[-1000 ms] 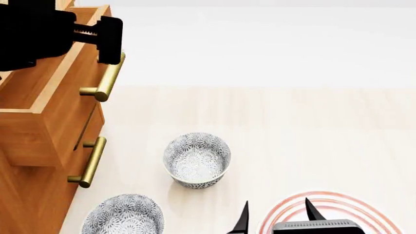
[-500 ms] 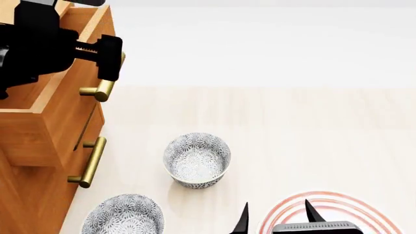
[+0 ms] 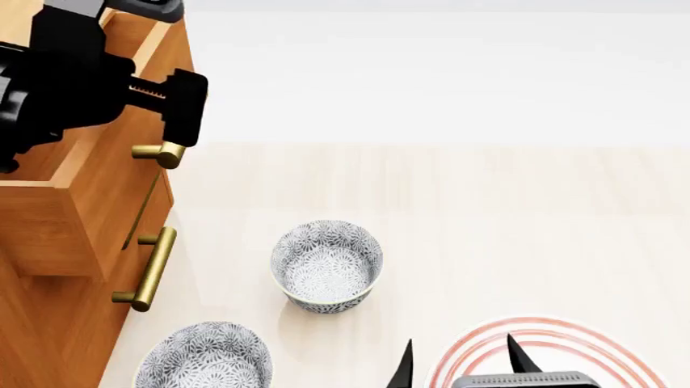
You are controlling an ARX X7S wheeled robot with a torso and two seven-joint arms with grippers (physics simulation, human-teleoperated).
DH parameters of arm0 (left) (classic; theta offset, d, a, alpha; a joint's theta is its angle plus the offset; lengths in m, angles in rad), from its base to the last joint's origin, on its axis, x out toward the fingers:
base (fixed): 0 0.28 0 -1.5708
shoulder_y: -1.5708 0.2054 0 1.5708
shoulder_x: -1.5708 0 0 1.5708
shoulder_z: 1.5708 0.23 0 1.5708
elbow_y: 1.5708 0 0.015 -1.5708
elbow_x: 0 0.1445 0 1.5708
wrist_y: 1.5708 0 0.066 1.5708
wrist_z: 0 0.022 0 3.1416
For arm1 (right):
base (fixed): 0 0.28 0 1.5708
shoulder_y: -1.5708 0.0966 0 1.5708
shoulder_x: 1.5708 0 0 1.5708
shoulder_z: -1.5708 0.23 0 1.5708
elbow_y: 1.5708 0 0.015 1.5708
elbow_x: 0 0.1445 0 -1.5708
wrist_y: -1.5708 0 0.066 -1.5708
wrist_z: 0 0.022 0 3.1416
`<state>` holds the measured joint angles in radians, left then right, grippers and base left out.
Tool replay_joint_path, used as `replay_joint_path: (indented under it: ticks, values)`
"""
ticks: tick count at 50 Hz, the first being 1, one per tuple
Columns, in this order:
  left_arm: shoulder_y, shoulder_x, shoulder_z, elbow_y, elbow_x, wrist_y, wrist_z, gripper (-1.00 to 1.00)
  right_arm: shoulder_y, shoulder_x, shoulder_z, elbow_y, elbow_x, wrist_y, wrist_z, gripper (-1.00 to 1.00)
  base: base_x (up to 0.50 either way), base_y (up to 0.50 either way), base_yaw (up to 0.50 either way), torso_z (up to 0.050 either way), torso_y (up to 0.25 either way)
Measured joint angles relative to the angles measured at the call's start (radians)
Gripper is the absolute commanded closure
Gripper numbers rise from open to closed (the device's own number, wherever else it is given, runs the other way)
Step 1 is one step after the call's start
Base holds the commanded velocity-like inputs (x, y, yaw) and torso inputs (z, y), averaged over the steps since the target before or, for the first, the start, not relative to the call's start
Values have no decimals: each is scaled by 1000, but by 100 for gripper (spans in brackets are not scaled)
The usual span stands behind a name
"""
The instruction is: Open the top drawer of the cabinet.
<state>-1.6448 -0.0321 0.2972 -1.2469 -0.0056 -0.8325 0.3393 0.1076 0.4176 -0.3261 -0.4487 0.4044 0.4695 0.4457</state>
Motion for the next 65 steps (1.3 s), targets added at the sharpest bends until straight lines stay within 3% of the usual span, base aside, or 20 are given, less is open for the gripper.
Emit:
replay_joint_path:
  ticks: [18, 51, 65]
  values:
    - [53, -1, 48, 110, -22, -45, -42, -100, -1, 4, -3, 2, 3, -1, 2, -100, 0, -1, -2, 0, 0]
    - [122, 4, 78, 295, -268, -133, -144, -100, 0, 6, -9, 24, 2, -12, 3, -100, 0, 0, 0, 0, 0]
    - [130, 7, 140, 333, -346, -146, -185, -100, -5, 14, -10, 18, 3, -9, 6, -100, 0, 0, 0, 0, 0]
